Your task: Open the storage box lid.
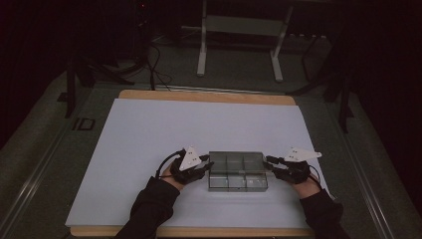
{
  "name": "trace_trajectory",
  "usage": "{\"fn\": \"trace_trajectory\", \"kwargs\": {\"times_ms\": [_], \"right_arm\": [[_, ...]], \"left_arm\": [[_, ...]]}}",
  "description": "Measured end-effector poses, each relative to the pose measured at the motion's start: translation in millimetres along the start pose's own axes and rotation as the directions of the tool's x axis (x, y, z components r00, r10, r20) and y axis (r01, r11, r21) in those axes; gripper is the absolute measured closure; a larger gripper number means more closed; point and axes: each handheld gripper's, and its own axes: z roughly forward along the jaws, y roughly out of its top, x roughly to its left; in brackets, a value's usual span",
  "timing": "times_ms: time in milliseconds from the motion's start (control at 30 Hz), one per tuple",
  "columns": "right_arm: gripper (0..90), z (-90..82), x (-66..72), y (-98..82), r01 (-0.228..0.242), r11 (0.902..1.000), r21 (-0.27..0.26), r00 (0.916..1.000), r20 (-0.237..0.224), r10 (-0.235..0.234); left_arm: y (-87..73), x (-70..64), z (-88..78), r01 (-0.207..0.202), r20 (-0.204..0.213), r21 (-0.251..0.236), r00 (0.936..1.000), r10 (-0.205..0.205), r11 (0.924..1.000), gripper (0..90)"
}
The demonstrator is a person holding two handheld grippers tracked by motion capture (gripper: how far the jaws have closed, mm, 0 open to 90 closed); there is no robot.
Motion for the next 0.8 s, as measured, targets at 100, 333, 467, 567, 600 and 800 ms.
{"fn": "trace_trajectory", "kwargs": {"times_ms": [100, 333, 467, 567, 600, 800], "right_arm": [[70.0, 1.5, -1.0, 2.0, -0.002, 1.0, -0.008, 1.0, -0.004, 0.002], [72.9, 2.3, -2.7, 6.9, 0.008, 0.9999, -0.012, 0.9998, 0.016, -0.008], [74.1, 2.5, -4.1, 8.3, 0.003, 0.9997, -0.025, 0.9999, 0.017, -0.003], [75.7, 2.9, -4.1, 9.3, 0.008, 0.9996, -0.029, 0.9996, 0.029, -0.007], [75.9, 3.1, -4.3, 9.9, 0.008, 0.9996, -0.029, 0.9994, 0.033, -0.007], [79.0, 3.6, -6.0, 15.2, 0.009, 0.9996, -0.026, 0.9986, 0.052, -0.008]], "left_arm": [[0.8, 1.9, 0.8, 0.008, -0.006, -0.004, 1.0, -0.008, 1.0, 71.3], [3.6, 5.3, 2.5, 0.022, -0.02, -0.018, 0.9995, -0.023, 0.9996, 74.4], [4.3, 5.2, 1.9, 0.025, -0.031, -0.029, 0.9992, -0.025, 0.9993, 75.9], [4.6, 5.8, 1.9, 0.032, -0.035, -0.036, 0.9989, -0.033, 0.9989, 77.0], [4.9, 6.0, 2.1, 0.034, -0.04, -0.037, 0.9986, -0.035, 0.9988, 77.0], [7.4, 10.4, 3.6, 0.057, -0.044, -0.043, 0.9973, -0.059, 0.9974, 79.9]]}}
